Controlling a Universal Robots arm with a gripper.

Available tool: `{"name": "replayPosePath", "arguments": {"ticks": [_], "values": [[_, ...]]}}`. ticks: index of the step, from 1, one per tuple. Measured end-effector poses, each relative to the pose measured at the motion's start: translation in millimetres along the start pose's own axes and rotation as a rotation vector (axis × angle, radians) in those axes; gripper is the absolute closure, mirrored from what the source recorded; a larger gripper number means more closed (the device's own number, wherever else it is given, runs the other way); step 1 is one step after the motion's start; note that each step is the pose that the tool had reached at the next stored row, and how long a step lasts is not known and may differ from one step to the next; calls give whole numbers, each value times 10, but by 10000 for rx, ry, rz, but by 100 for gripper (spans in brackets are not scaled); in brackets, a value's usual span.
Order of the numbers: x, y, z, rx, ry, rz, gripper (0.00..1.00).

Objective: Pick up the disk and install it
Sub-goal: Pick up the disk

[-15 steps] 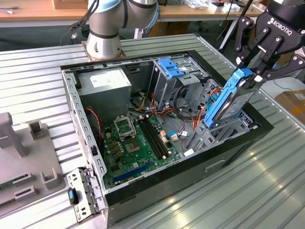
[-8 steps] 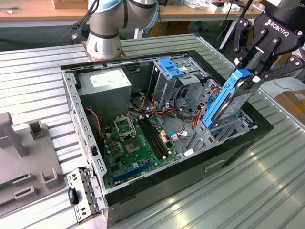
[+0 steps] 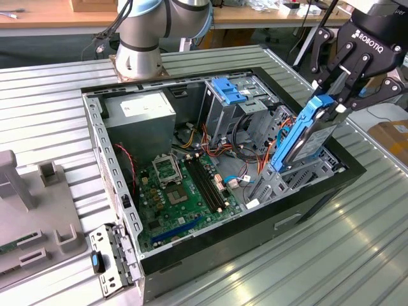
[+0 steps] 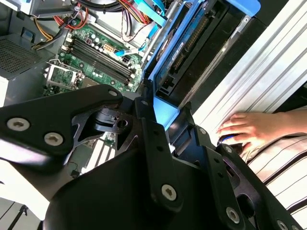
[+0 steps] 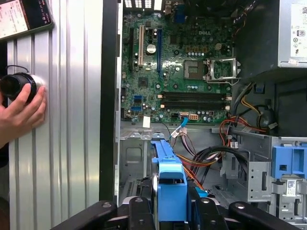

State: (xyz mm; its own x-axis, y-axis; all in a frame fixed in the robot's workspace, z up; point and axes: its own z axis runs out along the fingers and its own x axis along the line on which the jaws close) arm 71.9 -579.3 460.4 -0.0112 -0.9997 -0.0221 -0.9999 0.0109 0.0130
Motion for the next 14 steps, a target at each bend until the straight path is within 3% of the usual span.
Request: {"name": "replayPosePath", "arguments": {"ticks": [3, 12, 13, 14], "values": [[1, -9, 9, 6, -3, 252, 63], [3, -10, 31, 6, -3, 257, 63], [3, -9, 20, 6, -2, 257, 63], [1, -8, -32, 6, -6, 258, 63]]}}
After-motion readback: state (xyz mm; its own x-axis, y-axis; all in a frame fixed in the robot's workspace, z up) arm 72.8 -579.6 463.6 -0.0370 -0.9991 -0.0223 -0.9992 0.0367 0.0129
